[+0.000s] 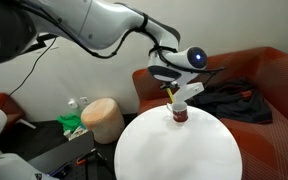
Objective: Remove the yellow marker from the red mug
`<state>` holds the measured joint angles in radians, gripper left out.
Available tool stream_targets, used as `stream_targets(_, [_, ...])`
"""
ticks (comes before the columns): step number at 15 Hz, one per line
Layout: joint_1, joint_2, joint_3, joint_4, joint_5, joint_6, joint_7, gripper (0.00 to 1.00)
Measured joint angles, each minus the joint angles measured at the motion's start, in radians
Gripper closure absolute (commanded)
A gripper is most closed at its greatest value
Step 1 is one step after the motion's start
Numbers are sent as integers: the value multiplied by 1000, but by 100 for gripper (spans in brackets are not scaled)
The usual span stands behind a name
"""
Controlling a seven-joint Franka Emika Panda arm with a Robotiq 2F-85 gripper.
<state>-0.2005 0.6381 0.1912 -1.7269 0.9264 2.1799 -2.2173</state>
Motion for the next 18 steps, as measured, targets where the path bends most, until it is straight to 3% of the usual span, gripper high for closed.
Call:
stream_targets(10, [49,-377,-99,-448,33,19,-36,95])
stream_targets(18, [128,-439,-134,-622,16,309,51,95])
